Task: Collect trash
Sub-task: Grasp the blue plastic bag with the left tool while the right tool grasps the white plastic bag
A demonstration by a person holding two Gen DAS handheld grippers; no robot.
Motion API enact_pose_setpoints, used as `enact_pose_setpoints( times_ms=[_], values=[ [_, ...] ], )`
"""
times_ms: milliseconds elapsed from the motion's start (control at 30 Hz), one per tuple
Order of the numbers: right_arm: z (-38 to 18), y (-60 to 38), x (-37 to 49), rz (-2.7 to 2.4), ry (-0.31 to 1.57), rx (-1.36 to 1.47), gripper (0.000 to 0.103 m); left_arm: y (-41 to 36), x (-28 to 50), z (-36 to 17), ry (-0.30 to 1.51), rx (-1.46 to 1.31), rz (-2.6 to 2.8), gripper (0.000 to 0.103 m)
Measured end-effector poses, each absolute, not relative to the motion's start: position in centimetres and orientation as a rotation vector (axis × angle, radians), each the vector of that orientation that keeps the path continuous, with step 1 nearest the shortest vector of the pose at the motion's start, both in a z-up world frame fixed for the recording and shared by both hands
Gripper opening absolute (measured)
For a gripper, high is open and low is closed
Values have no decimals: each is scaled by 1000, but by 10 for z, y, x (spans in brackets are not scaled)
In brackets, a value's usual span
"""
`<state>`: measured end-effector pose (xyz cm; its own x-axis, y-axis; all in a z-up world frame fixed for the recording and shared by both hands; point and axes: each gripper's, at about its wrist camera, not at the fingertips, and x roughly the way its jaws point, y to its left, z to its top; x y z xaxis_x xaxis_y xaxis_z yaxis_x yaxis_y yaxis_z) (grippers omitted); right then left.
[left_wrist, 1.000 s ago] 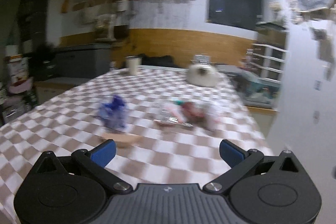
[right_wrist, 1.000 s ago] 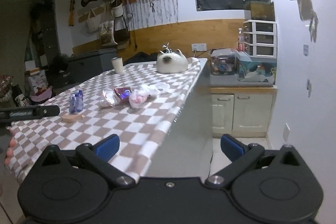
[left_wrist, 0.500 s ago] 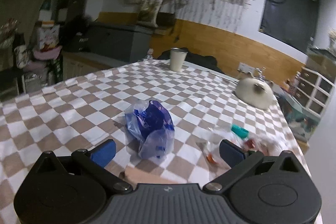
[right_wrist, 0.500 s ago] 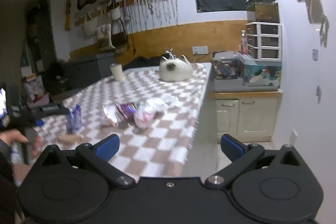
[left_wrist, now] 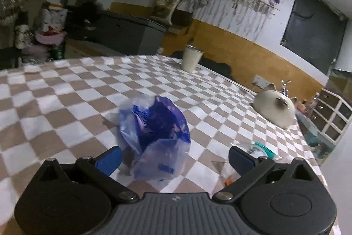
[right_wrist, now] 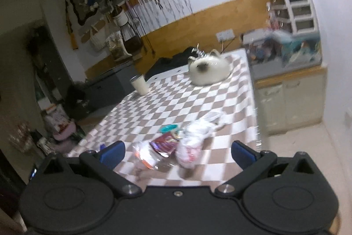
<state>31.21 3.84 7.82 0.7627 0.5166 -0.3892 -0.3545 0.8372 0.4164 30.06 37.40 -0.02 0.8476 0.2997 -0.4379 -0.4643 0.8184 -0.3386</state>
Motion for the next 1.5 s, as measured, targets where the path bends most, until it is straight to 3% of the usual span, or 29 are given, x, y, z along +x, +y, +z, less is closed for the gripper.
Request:
enact_pose_setpoints(
  times_ms=[133, 200, 467, 600, 700, 867, 1000, 1167, 1333, 1500],
  values=[
    [63, 59, 344, 483, 529, 400, 102, 383, 300, -5, 381, -523, 394, 88],
    [53, 69, 361, 469, 546, 427, 96, 390, 300, -9, 396, -570, 394, 83],
    [7, 88, 412, 329, 639, 502, 77, 391, 301, -12, 396, -589, 382, 82],
    [-15, 92, 426, 335, 705, 546, 64, 394, 301, -13, 398, -606, 369, 65],
    [-22, 97, 429, 366, 710, 556, 62, 396, 303, -15, 406, -620, 350, 55],
    [-29, 100, 434, 354, 719, 558, 39, 397, 303, -16, 408, -632, 341, 47],
    [-35, 91, 429, 379, 724, 598, 29, 397, 303, -16, 408, -638, 331, 45],
    [-37, 86, 411, 410, 700, 540, 25, 398, 300, -18, 400, -649, 331, 41],
    [-28, 83, 398, 402, 677, 480, 21, 387, 292, -12, 395, -598, 321, 26],
    [-15, 75, 381, 427, 632, 403, 20, 367, 285, -3, 377, -511, 306, 22]
  ],
)
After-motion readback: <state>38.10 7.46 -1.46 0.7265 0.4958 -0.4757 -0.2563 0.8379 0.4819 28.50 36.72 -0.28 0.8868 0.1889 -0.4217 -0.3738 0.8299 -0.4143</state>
